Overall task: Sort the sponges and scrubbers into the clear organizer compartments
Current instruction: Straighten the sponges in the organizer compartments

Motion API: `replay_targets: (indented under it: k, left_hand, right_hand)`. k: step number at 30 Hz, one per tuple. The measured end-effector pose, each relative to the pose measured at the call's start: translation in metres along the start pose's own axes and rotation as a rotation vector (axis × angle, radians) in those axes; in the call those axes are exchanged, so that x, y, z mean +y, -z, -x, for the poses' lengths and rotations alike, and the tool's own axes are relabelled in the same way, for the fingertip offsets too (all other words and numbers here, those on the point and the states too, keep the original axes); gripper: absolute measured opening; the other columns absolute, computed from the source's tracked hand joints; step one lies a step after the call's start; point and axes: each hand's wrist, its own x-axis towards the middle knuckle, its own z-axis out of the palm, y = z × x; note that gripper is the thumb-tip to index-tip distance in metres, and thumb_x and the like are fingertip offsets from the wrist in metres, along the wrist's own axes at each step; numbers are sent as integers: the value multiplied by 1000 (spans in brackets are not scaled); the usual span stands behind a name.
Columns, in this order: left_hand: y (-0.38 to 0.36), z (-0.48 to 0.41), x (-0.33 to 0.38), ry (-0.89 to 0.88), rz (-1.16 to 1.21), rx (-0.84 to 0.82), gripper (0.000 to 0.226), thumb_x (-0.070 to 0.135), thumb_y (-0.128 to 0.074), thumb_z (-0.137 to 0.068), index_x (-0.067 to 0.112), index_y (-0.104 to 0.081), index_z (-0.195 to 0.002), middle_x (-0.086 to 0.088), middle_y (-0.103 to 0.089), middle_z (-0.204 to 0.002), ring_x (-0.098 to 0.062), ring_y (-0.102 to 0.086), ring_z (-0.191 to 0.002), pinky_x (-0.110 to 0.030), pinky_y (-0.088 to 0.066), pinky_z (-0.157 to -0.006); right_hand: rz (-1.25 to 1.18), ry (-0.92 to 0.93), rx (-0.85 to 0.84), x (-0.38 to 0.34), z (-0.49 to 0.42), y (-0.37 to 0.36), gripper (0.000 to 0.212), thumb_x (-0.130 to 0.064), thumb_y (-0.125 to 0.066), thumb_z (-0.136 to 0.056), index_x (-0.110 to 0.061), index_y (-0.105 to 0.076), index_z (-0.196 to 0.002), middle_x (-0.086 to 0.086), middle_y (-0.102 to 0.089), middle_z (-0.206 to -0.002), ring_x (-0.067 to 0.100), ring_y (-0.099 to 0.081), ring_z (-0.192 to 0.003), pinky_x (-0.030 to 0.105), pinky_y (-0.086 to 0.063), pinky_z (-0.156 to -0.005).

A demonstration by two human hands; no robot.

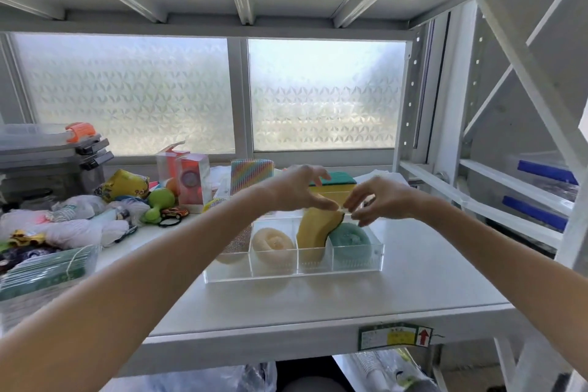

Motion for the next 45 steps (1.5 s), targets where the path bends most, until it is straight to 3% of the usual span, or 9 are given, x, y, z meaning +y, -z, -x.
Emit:
replay_targets:
  k: [3,6,18,21,27,31,34,39,45]
  left_hand:
    - [46,29,-28,64,-28,103,39,31,-72,-80,9,-66,-112,-1,-68,-103,-12,-64,-82,-9,-45,-63]
    - [70,59,-69,307,-186,82,22,34,-73,-79,13,-71,-86,2,-69,-81,-15,-63,-76,-18,-45,-60]
    - [58,79,-111,428,25,-9,45,17,-78,-74,2,-68,-114,-14,-70,-111,-21,-65,-95,-32,-56,-88]
    - [54,77,-114,414,46,-36,43,16,-75,-76,0,-67,-115,-14,-69,-112,-14,-64,-87,-20,-53,-75]
    - [61,109,-113,484,258,209,49,40,-57,-90,-7,-60,-103,-20,-61,-94,-33,-58,-88,-40,-47,-83]
    - [15,160,-100,595,619,450,22,23,-45,-98,10,-62,-105,-13,-66,-109,-27,-62,-107,-27,-50,-83]
    - [-39,172,-86,671,655,418,27,15,-45,-98,12,-61,-120,-21,-64,-121,-33,-60,-113,-46,-46,-101]
    - [-76,173,-65,618,367,597,28,12,-40,-96,18,-60,-115,-10,-69,-103,-24,-64,-93,-34,-46,-76]
    - [-78,171,-58,589,146,583,40,10,-38,-96,17,-48,-133,-6,-59,-130,-24,-57,-117,-30,-43,-90]
  right_hand:
    - [-14,110,146,-19,1,10,21,-12,-70,-83,-3,-69,-103,6,-70,-94,4,-70,-61,13,-55,-57]
    - [-9,248,173,-49,-5,-6,18,-14,-72,-81,-7,-73,-97,3,-73,-88,2,-67,-65,10,-52,-59]
    - [247,162,-295,-83,-63,-95,47,-29,-75,-79,-17,-65,-123,4,-65,-126,9,-58,-96,12,-41,-68]
    - [243,170,-281,-80,-57,-94,47,-27,-75,-79,-16,-64,-123,5,-65,-125,14,-62,-103,18,-46,-79]
    - [181,380,228,-70,3,-69,33,-29,-69,-84,-19,-67,-115,-1,-68,-114,8,-62,-102,25,-51,-92]
    - [1,232,678,-19,66,-60,22,-17,-60,-88,-23,-67,-108,-8,-68,-106,4,-65,-98,20,-50,-90]
    - [3,-89,588,13,90,-81,27,-15,-58,-91,-14,-63,-117,2,-71,-109,14,-67,-97,30,-52,-92]
    - [10,-152,601,22,103,-112,16,-32,-51,-94,-26,-59,-82,-3,-65,-63,14,-63,-65,39,-52,-70]
    - [138,-208,630,21,101,-116,20,-29,-49,-93,-19,-62,-106,6,-71,-83,29,-68,-87,35,-44,-66]
